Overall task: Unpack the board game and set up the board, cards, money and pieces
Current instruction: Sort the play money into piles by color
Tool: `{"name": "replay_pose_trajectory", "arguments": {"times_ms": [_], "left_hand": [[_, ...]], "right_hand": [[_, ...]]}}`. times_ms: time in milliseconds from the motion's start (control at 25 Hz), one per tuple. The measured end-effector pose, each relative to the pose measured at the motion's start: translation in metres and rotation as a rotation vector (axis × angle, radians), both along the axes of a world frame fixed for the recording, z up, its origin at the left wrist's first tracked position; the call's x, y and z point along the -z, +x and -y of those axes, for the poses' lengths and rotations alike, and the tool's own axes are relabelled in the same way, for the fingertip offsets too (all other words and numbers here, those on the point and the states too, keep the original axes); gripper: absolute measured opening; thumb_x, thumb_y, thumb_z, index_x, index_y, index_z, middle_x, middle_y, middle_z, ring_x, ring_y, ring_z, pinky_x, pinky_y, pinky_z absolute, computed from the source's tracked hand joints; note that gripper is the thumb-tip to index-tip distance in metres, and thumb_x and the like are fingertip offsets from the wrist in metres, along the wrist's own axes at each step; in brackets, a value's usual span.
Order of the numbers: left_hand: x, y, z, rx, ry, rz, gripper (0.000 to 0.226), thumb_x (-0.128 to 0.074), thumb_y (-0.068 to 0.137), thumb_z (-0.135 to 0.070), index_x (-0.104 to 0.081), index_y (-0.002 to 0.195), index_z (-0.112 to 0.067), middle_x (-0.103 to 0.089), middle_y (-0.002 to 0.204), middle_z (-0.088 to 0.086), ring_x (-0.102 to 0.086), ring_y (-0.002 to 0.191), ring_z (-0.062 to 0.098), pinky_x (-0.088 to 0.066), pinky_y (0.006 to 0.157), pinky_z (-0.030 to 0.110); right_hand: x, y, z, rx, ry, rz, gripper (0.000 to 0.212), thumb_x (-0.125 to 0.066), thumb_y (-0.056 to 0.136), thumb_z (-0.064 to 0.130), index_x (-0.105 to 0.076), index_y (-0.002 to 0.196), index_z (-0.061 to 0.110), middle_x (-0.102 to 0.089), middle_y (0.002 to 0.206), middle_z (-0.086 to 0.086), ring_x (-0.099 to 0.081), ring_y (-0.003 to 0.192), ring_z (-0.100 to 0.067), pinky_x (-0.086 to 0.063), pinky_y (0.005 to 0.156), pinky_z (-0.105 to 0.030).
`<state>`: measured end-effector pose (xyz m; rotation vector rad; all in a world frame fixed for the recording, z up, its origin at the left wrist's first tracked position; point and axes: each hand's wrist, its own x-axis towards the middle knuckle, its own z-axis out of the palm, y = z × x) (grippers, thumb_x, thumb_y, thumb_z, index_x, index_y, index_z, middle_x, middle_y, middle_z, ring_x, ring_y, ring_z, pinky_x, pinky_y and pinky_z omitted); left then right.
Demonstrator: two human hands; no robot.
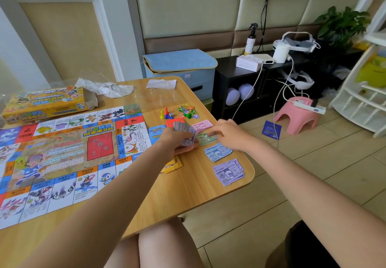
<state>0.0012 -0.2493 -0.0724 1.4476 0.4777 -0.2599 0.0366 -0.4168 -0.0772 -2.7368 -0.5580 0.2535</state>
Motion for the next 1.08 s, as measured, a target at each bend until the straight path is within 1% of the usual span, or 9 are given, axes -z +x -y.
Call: {"name": "replay_pose_trajectory", "arguments": {"times_ms": [120,200,320,440,560,680,840,960,1080], "left_hand": [[0.001,-0.003,-0.001,0.054,0.013,0.067,0.011,-0.061,0.086,-0.001,-0.055,0.095,-0.004,-0.068,0.075,0.009,-0.068,0.054,0.014,-0.054,0.046,0.021],[-0.001,-0.008,-0.004,0.134,0.047,0.09,0.013,-0.065,0.084,-0.004,-0.058,0.095,-0.006,-0.069,0.073,0.007,-0.068,0.054,0.01,-0.052,0.045,0.018],[-0.007,-0.014,-0.007,0.254,0.09,0.098,0.014,-0.069,0.082,-0.01,-0.062,0.094,-0.01,-0.067,0.083,0.006,-0.066,0.059,0.005,-0.047,0.046,0.012],[-0.015,-0.018,-0.008,0.253,-0.002,0.106,0.005,-0.064,0.086,-0.017,-0.062,0.088,-0.013,-0.066,0.075,0.0,-0.064,0.056,0.0,-0.049,0.046,0.013],[-0.021,-0.019,-0.012,0.146,-0.188,0.068,0.004,-0.059,0.089,-0.007,-0.056,0.09,-0.009,-0.068,0.076,0.005,-0.067,0.059,0.009,-0.055,0.049,0.019],[-0.02,-0.019,-0.014,0.119,-0.143,0.076,0.013,-0.061,0.086,-0.003,-0.054,0.094,-0.009,-0.067,0.082,0.008,-0.067,0.059,0.01,-0.055,0.049,0.02],[-0.017,-0.019,-0.011,0.19,-0.066,0.098,0.012,-0.062,0.086,-0.005,-0.058,0.096,-0.011,-0.069,0.081,0.005,-0.067,0.059,0.007,-0.054,0.049,0.018],[-0.013,-0.023,-0.007,0.229,-0.024,0.086,0.012,-0.061,0.086,-0.003,-0.058,0.096,-0.009,-0.072,0.069,0.001,-0.068,0.059,0.007,-0.056,0.051,0.019],[-0.01,-0.031,-0.003,0.309,-0.012,0.055,0.018,-0.06,0.088,-0.004,-0.058,0.105,-0.007,-0.074,0.08,0.005,-0.071,0.068,0.01,-0.056,0.053,0.019]], "right_hand": [[-0.003,0.002,0.0,0.035,0.059,0.031,0.037,-0.036,0.096,0.001,-0.062,0.118,0.017,-0.048,0.111,-0.005,-0.042,0.105,-0.019,-0.038,0.088,-0.03],[-0.011,-0.001,-0.002,0.089,0.324,0.022,0.026,-0.046,0.096,0.012,-0.063,0.116,0.014,-0.056,0.106,-0.004,-0.048,0.089,-0.012,-0.038,0.076,-0.025],[-0.024,-0.008,-0.006,0.097,0.645,-0.204,0.023,-0.065,0.087,0.022,-0.067,0.102,0.004,-0.065,0.079,-0.003,-0.055,0.065,-0.008,-0.046,0.056,-0.018],[-0.027,-0.012,-0.01,0.102,0.693,-0.266,0.009,-0.069,0.082,0.008,-0.065,0.086,0.001,-0.062,0.066,-0.009,-0.053,0.056,-0.012,-0.042,0.047,-0.015],[-0.028,-0.012,-0.008,0.144,0.716,-0.262,0.006,-0.07,0.08,0.006,-0.065,0.082,0.004,-0.062,0.065,-0.009,-0.051,0.052,-0.009,-0.04,0.045,-0.014],[-0.029,-0.014,-0.005,0.157,0.686,-0.269,0.006,-0.069,0.082,0.008,-0.064,0.083,0.006,-0.061,0.062,-0.004,-0.05,0.046,-0.004,-0.038,0.043,-0.014],[-0.029,-0.021,0.008,0.119,0.691,-0.348,0.014,-0.064,0.085,0.003,-0.064,0.098,0.007,-0.063,0.059,0.001,-0.052,0.048,-0.005,-0.039,0.044,-0.014],[-0.032,-0.031,0.022,0.09,0.603,-0.41,0.01,-0.065,0.083,0.001,-0.062,0.092,0.002,-0.062,0.064,-0.008,-0.054,0.048,-0.007,-0.04,0.043,-0.015],[-0.033,-0.041,0.03,0.098,0.476,-0.473,0.011,-0.066,0.083,0.002,-0.056,0.085,0.006,-0.063,0.067,-0.011,-0.055,0.045,-0.008,-0.038,0.042,-0.017]]}}
